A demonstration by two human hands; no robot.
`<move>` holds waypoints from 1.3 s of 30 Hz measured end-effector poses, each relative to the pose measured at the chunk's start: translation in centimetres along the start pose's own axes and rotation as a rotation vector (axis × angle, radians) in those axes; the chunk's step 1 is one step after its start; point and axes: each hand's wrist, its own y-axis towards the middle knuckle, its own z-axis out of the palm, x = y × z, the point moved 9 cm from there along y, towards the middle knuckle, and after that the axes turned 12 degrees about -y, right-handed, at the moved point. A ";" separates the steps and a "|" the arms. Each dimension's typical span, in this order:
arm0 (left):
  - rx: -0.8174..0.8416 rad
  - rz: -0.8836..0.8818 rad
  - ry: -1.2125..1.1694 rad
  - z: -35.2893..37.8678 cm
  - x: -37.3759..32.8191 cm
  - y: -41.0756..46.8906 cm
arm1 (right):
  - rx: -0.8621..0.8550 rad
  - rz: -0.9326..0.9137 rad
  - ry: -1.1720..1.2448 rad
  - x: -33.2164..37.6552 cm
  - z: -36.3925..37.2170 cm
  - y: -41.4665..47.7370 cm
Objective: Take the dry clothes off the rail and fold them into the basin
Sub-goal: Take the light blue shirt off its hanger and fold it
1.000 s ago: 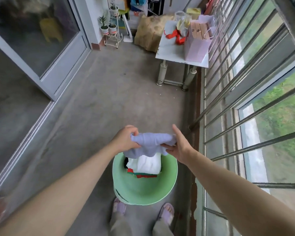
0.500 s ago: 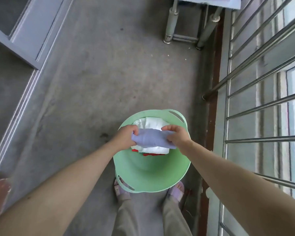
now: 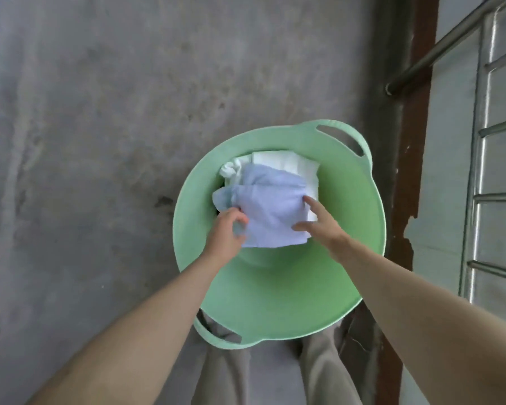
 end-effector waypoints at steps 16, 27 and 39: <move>0.035 -0.063 0.109 -2.1 -0.4 6.3 | -0.333 -0.068 -0.014 2.8 -2.3 2.6; -0.182 -0.027 0.023 -5.5 -4.8 9.6 | -0.360 -0.080 0.200 4.8 -4.3 3.6; -0.133 -0.494 -0.400 -0.9 3.6 4.4 | -0.469 -0.044 0.011 1.6 -4.5 2.2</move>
